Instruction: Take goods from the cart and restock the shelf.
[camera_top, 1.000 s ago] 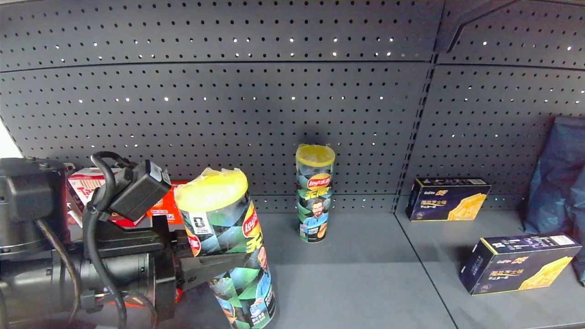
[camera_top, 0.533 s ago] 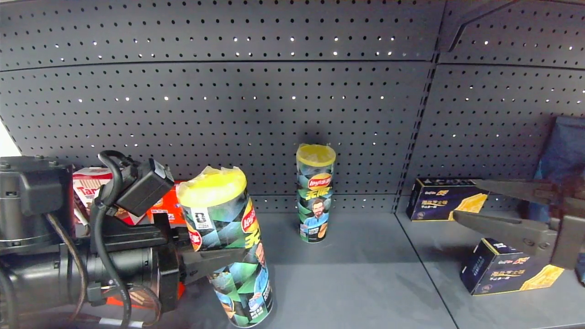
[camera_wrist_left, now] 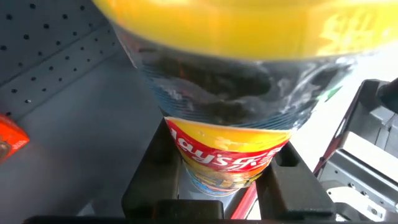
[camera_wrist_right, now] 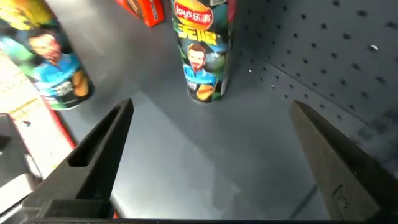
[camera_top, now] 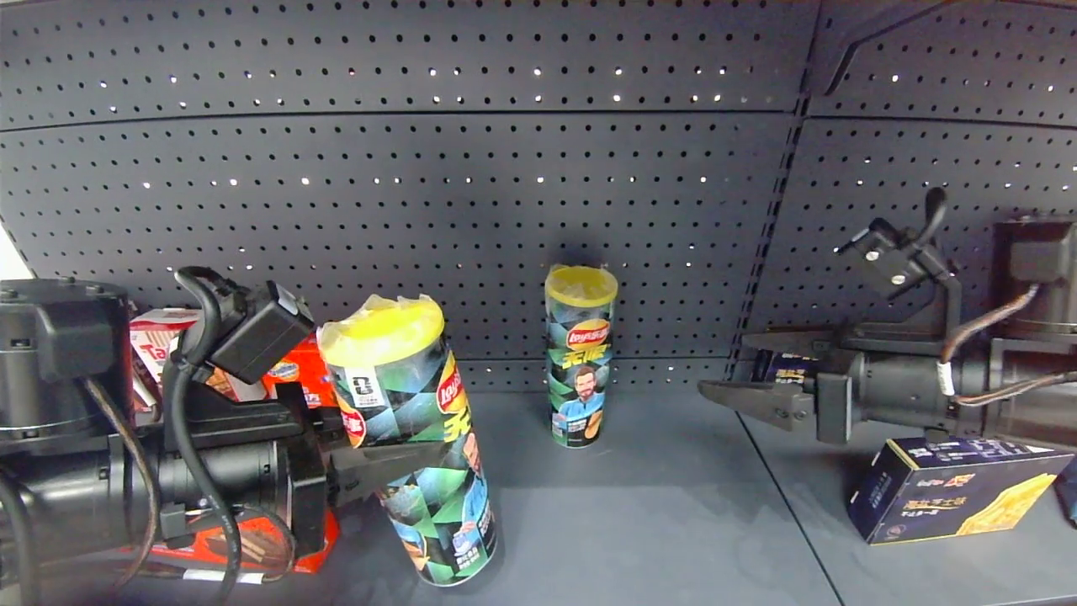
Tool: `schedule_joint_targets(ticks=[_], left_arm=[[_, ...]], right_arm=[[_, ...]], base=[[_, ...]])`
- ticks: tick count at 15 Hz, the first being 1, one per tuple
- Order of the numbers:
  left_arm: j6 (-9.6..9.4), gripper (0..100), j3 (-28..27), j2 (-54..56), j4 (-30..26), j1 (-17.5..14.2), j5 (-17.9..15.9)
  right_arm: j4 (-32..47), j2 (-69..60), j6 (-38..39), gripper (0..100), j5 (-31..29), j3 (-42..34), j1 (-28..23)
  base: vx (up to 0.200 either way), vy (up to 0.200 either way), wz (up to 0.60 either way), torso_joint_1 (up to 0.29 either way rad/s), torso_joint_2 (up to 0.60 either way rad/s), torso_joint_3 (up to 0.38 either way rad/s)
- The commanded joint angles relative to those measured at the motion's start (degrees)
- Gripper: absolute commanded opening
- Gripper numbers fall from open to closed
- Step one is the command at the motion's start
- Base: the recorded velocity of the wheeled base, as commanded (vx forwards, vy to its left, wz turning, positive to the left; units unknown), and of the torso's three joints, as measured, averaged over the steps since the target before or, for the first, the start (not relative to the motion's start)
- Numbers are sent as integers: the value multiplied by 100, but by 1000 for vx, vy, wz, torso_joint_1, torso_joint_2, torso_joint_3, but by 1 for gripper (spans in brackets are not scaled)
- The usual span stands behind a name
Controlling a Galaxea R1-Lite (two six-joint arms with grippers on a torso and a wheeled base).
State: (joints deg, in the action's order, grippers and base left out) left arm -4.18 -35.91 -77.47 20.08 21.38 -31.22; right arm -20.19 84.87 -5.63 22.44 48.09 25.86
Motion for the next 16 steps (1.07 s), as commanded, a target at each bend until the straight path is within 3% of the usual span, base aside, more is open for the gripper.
schedule_joint_targets(ticks=[1, 3, 5, 7, 10, 16], left_arm=[[5, 0, -30, -14, -4, -2, 2], [5, 0, -118, -40, -13, -2, 2], [5, 0, -170, -75, -13, -11, 19], [5, 0, -188, -75, -4, -2, 19], [5, 0, -188, -75, -4, -11, 19], [14, 0, -188, -84, 14, -20, 19]], right_arm=[[-293, 654, -166, 100, 41, 165, 51], [-416, 926, -210, 100, 410, 271, 42], [-469, 1128, -333, 100, 392, 262, 86], [-1260, 1673, -711, 100, 401, 280, 95], [-2244, 2253, -588, 100, 445, 306, 165], [-2481, 2684, -324, 100, 603, 596, 315]], base=[[0, 0, 0, 0, 0, 0], [0, 0, 0, 0, 0, 0], [0, 0, 0, 0, 0, 0], [0, 0, 0, 0, 0, 0], [0, 0, 0, 0, 0, 0], [0, 0, 0, 0, 0, 0]])
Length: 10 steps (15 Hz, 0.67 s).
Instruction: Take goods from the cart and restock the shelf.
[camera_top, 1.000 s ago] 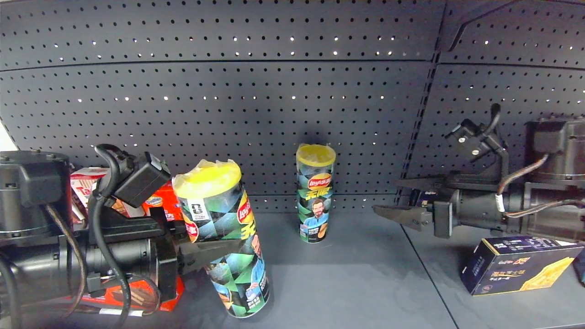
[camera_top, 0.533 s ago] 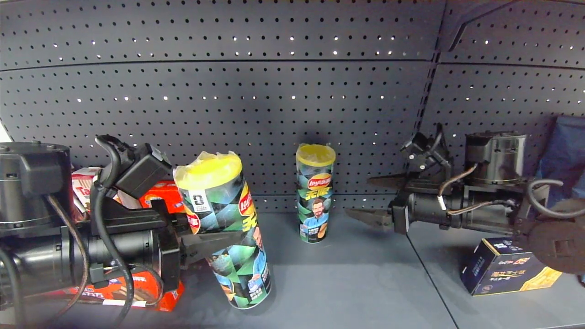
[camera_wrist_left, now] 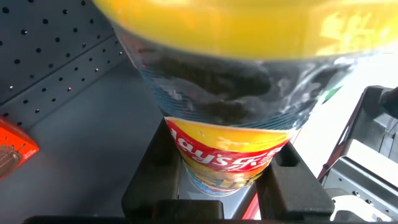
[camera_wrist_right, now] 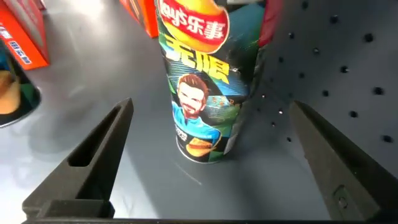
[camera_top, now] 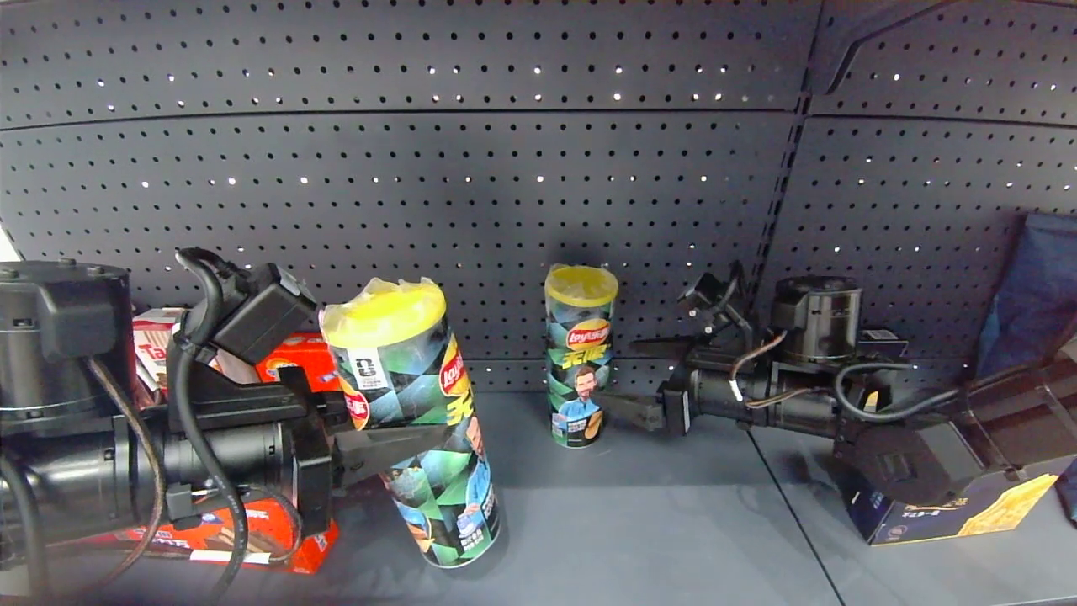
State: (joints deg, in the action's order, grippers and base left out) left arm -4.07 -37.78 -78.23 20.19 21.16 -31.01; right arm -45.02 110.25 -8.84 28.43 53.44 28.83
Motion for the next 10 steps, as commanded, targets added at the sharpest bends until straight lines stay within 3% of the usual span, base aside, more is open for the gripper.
schedule_joint_targets(ticks=[1, 10], left_arm=[[3, 0, -1, -8, 3, -7, -1], [-6, 0, 43, -79, 12, 2, -1]], right_arm=[[2, 207, 5, 100, 5, 114, 26], [-95, 726, 119, 100, -4, 430, 70]], base=[[0, 0, 0, 0, 0, 0], [0, 0, 0, 0, 0, 0]])
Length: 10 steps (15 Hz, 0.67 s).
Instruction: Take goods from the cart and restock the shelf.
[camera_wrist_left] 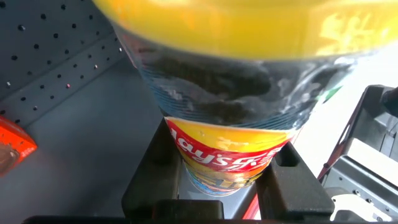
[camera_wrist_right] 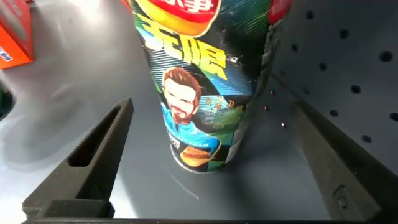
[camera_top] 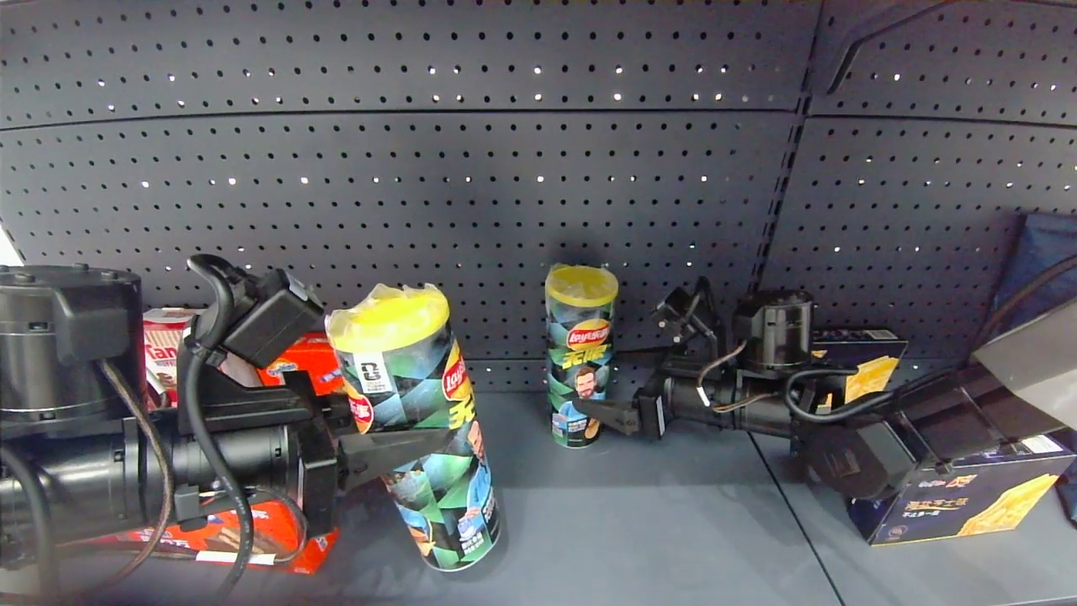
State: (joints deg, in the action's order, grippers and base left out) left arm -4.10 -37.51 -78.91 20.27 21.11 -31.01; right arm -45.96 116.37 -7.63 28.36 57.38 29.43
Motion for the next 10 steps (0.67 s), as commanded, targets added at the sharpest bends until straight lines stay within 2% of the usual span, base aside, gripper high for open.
schedule_joint_targets(ticks=[1, 10], left_arm=[[-3, 0, 7, -19, 3, 7, -1], [-3, 0, 24, -19, 3, 7, -1]], right_arm=[[-80, 211, -2, 100, 3, 45, 28], [-194, 624, 201, 100, -5, 300, 133]], base=[[0, 0, 0, 0, 0, 0], [0, 0, 0, 0, 0, 0]])
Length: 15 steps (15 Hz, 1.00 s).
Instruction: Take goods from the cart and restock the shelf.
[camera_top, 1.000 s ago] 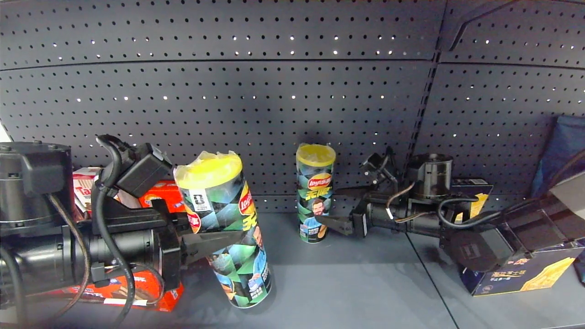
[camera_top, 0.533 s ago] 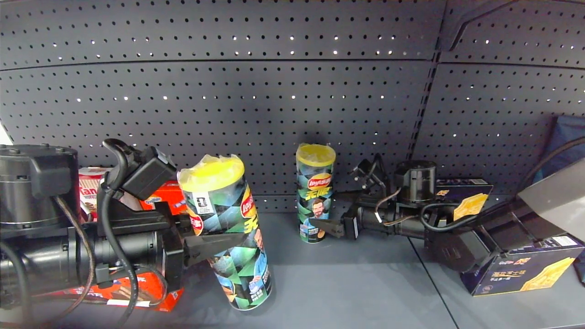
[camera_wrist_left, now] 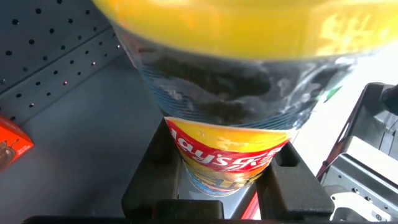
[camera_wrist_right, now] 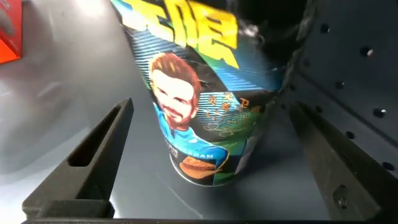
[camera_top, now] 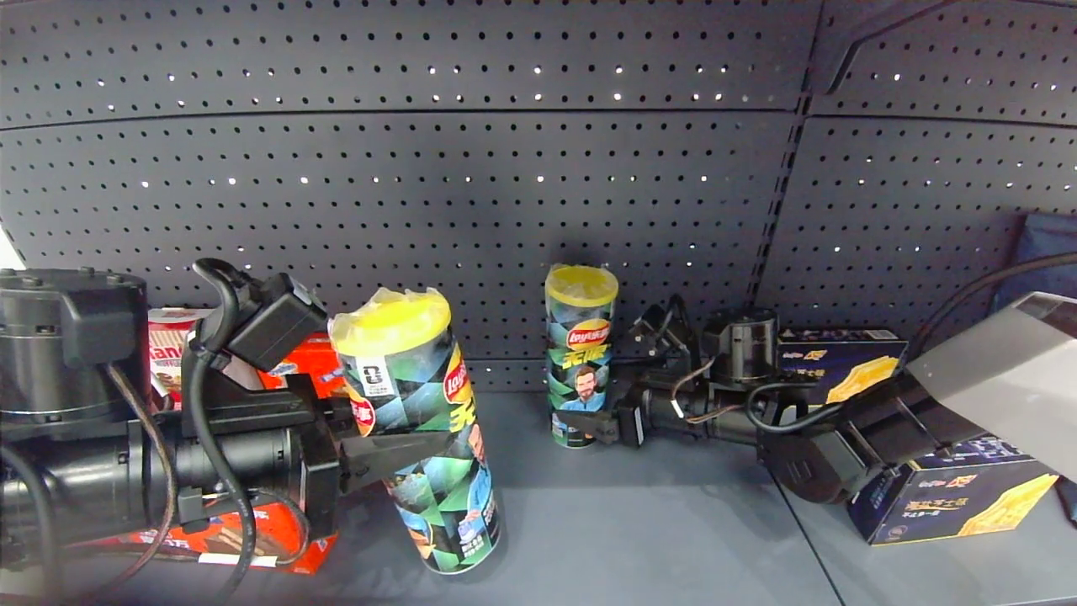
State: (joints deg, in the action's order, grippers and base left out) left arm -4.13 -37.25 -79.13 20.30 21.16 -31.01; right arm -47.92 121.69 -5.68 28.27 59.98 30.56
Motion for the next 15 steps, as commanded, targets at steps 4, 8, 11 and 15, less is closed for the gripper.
schedule_joint_targets(ticks=[4, 8, 11, 15], left_arm=[[0, 0, 8, 12, 1, 2, -1], [0, 0, 16, 3, 1, 2, -1], [0, 0, 25, 3, 1, 2, -10], [9, 0, 25, 12, 1, -7, -10]], right_arm=[[-103, 242, 50, 100, -6, 67, 46], [-323, 391, 50, 0, -32, 49, 73], [-332, 356, 41, 0, -32, 5, 73], [-341, 4, 41, 0, -32, -364, 108]], base=[[0, 0, 0, 0, 0, 0], [0, 0, 0, 0, 0, 0], [0, 0, 0, 0, 0, 0], [0, 0, 0, 0, 0, 0]])
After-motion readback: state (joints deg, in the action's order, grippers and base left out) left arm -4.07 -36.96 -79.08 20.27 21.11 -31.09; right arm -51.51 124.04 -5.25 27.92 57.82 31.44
